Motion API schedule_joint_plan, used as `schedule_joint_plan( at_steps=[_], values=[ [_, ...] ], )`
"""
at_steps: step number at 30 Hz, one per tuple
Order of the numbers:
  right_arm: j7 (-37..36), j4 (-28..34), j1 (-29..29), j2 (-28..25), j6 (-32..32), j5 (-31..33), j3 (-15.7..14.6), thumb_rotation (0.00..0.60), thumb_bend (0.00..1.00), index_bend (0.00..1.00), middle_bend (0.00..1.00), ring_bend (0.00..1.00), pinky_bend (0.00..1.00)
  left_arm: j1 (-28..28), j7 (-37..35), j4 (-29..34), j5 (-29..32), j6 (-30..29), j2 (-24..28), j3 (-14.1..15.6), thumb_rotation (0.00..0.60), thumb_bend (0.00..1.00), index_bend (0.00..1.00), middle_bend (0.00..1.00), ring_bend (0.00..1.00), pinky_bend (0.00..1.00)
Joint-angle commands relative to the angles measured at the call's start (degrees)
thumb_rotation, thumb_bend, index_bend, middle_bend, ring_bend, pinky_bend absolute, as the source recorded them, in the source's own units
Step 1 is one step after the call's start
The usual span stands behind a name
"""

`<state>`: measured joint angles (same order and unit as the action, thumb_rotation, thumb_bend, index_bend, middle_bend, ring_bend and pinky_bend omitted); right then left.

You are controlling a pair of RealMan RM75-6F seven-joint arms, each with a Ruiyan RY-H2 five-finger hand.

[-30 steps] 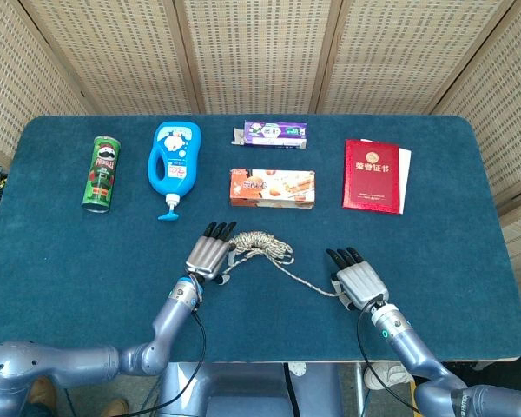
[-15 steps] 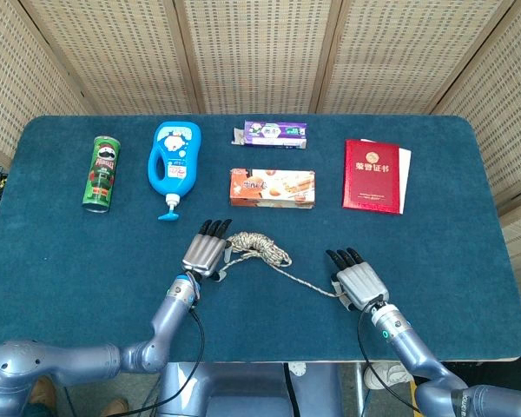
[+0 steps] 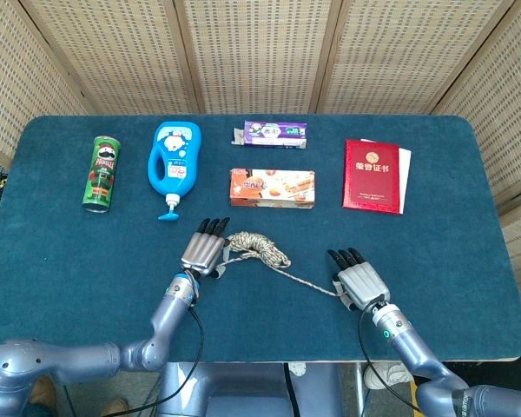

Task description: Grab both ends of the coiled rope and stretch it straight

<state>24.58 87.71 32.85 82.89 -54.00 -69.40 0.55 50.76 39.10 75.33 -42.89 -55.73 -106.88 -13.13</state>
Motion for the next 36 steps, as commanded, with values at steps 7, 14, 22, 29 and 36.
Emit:
schedule_joint_plan(
  at_steps=[7, 14, 22, 29, 36],
  values=[
    [0.00, -0.04, 0.00, 0.02, 0.16, -0.02, -0.05, 0.600, 0.39, 0.61, 0.00, 0.00, 0.00, 0.19, 0.77, -0.57, 1.51, -0.21, 0.54, 0.05, 0.600, 0.30, 0.55, 0.00, 0.00, 0.00],
    [0.04, 0.13, -0.03, -0.11, 0.11, -0.02, -0.01, 0.600, 0.39, 0.61, 0.00, 0.00, 0.00, 0.44, 0.64, -1.40, 1.89, 0.15, 0.33, 0.16, 0.600, 0.30, 0.55, 0.00, 0.00, 0.00],
    [0.11, 0.10, -0.06, -0.16, 0.18, 0.19, 0.03, 0.600, 0.39, 0.61, 0.00, 0.00, 0.00, 0.95, 1.02, -2.07, 2.79, 0.60, -0.57, 0.37, 0.600, 0.30, 0.55, 0.00, 0.00, 0.00],
    [0.06, -0.17, -0.02, 0.00, 0.41, 0.30, 0.00, 0.600, 0.39, 0.61, 0.00, 0.00, 0.00, 1.23, 1.23, -2.31, 3.24, 0.28, -0.99, 0.15, 0.600, 0.30, 0.56, 0.00, 0.00, 0.00],
    [-0.20, -0.37, -0.07, 0.05, 0.44, 0.21, -0.03, 0.600, 0.39, 0.61, 0.00, 0.00, 0.00, 1.32, 2.04, -2.43, 4.31, 0.17, -1.18, 0.38, 0.600, 0.31, 0.60, 0.00, 0.00, 0.00]
  ],
)
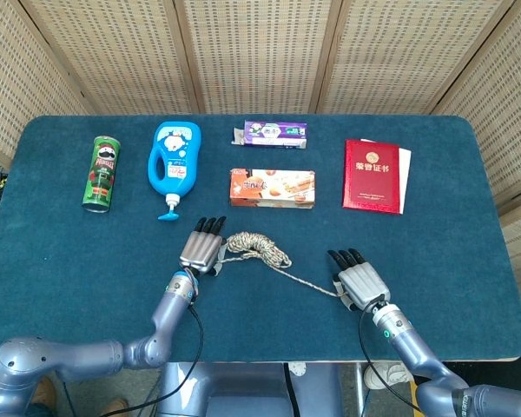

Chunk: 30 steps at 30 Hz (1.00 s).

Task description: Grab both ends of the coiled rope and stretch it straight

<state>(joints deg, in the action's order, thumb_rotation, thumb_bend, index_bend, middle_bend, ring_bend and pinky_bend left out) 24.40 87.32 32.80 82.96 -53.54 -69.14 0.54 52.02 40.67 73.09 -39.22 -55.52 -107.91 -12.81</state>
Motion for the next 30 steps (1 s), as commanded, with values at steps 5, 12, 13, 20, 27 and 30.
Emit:
schedule_joint_plan(
  at_steps=[5, 12, 13, 20, 27, 30],
  values=[
    [-0.04, 0.22, -0.10, -0.28, -0.18, -0.16, -0.03, 0.600, 0.39, 0.61, 0.00, 0.00, 0.00, 0.37, 1.39, -0.21, 1.86, -0.21, -0.20, -0.19, 0.600, 0.34, 0.60, 0.00, 0.00, 0.00],
    [0.08, 0.35, -0.19, -0.43, -0.24, -0.09, -0.09, 0.600, 0.39, 0.61, 0.00, 0.00, 0.00, 0.69, 2.08, -0.13, 2.61, -0.33, -0.16, -0.28, 0.600, 0.41, 0.60, 0.00, 0.00, 0.00],
    [0.10, 0.36, -0.20, -0.42, -0.24, -0.08, -0.10, 0.600, 0.39, 0.61, 0.00, 0.00, 0.00, 0.73, 2.17, -0.07, 2.77, -0.30, -0.16, -0.29, 0.600, 0.42, 0.60, 0.00, 0.00, 0.00],
    [0.33, 0.55, -0.14, -0.32, -0.25, -0.07, -0.05, 0.600, 0.39, 0.61, 0.00, 0.00, 0.00, 1.10, 3.10, 0.84, 3.51, -0.69, 0.23, -0.30, 0.600, 0.44, 0.63, 0.00, 0.00, 0.00],
    [0.41, 0.44, -0.13, -0.20, -0.34, -0.17, -0.01, 0.600, 0.39, 0.61, 0.00, 0.00, 0.00, 1.03, 2.42, 1.27, 3.27, -0.94, 0.75, -0.48, 0.600, 0.45, 0.67, 0.00, 0.00, 0.00],
    [0.38, 0.33, -0.14, -0.18, -0.54, -0.32, 0.07, 0.600, 0.39, 0.61, 0.00, 0.00, 0.00, 0.87, 1.93, 1.72, 2.68, -1.16, 1.26, -0.44, 0.600, 0.45, 0.68, 0.00, 0.00, 0.00]
  ],
)
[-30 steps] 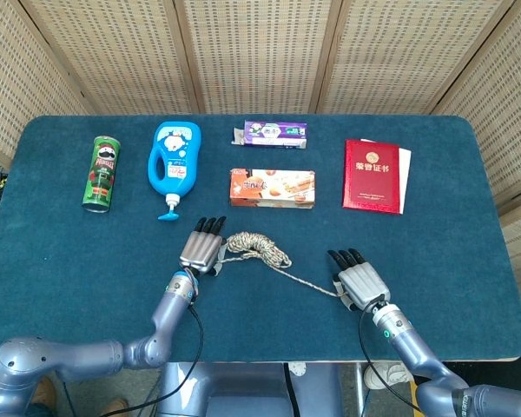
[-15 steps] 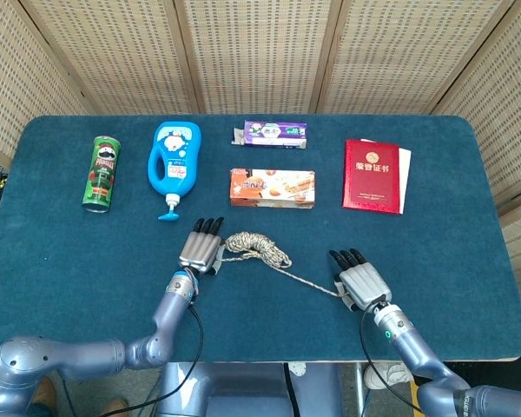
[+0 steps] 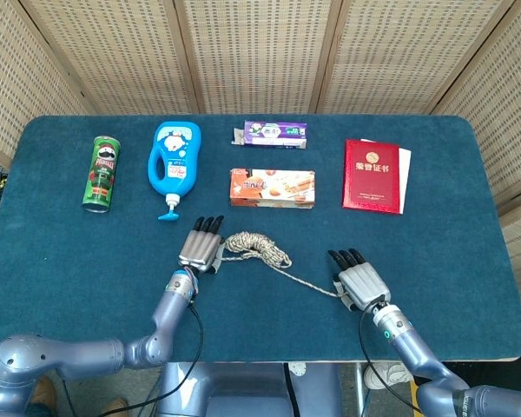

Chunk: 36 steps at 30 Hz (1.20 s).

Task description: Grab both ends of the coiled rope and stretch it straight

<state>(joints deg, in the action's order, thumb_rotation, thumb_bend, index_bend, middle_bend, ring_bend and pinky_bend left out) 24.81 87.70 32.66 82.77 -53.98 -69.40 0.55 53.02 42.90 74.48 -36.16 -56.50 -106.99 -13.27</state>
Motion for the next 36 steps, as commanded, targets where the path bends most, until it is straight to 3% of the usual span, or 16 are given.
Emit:
schedule_joint_plan(
  at_steps=[1, 19, 36],
  values=[
    [-0.08, -0.08, -0.02, 0.01, -0.17, -0.06, 0.13, 0.600, 0.39, 0.61, 0.00, 0.00, 0.00, -0.20, -0.44, 0.57, -0.65, -0.30, 0.61, 0.06, 0.600, 0.45, 0.68, 0.00, 0.00, 0.00],
    [-0.73, 0.75, -0.17, -4.72, -3.37, 0.69, 3.37, 0.600, 0.39, 0.62, 0.00, 0.00, 0.00, -4.79, -2.89, 10.43, -5.27, -4.09, 15.10, 1.88, 0.600, 0.46, 0.69, 0.00, 0.00, 0.00],
    [-1.38, -3.02, -1.42, -7.44, -4.93, 3.90, 5.15, 0.600, 0.39, 0.62, 0.00, 0.00, 0.00, -10.10, -8.98, 12.66, -10.68, -4.41, 23.25, 5.88, 0.600, 0.46, 0.69, 0.00, 0.00, 0.00]
  ],
)
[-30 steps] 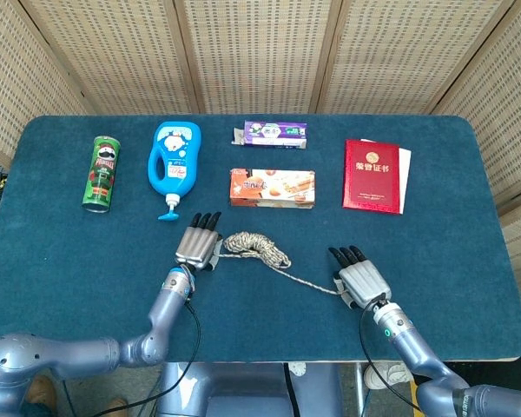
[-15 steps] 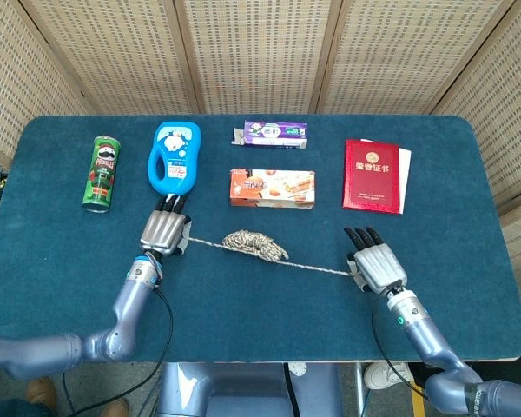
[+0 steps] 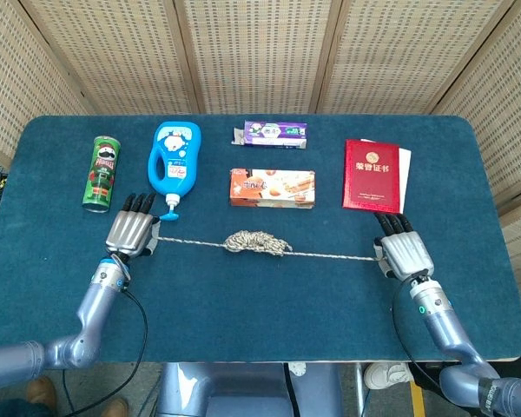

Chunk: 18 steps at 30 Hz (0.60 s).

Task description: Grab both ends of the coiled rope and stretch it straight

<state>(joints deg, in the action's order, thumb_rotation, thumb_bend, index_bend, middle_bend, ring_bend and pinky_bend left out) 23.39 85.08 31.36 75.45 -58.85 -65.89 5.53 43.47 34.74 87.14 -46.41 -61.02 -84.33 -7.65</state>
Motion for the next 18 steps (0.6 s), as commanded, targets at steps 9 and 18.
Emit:
schedule_joint_plan(
  at_steps=[9, 18],
  values=[
    [0.00, -1.94, -0.26, -0.08, 0.55, 2.14, 0.59, 0.600, 0.39, 0.62, 0.00, 0.00, 0.00, -1.66, -2.91, -0.60, -1.57, 1.04, 1.75, 0.78, 0.600, 0.46, 0.69, 0.00, 0.00, 0.00],
    [0.05, -2.87, -0.33, 0.29, 0.83, 2.72, 0.62, 0.600, 0.39, 0.62, 0.00, 0.00, 0.00, -1.98, -3.66, -1.33, -1.43, 1.85, 1.89, 0.68, 0.600, 0.46, 0.69, 0.00, 0.00, 0.00]
  ],
)
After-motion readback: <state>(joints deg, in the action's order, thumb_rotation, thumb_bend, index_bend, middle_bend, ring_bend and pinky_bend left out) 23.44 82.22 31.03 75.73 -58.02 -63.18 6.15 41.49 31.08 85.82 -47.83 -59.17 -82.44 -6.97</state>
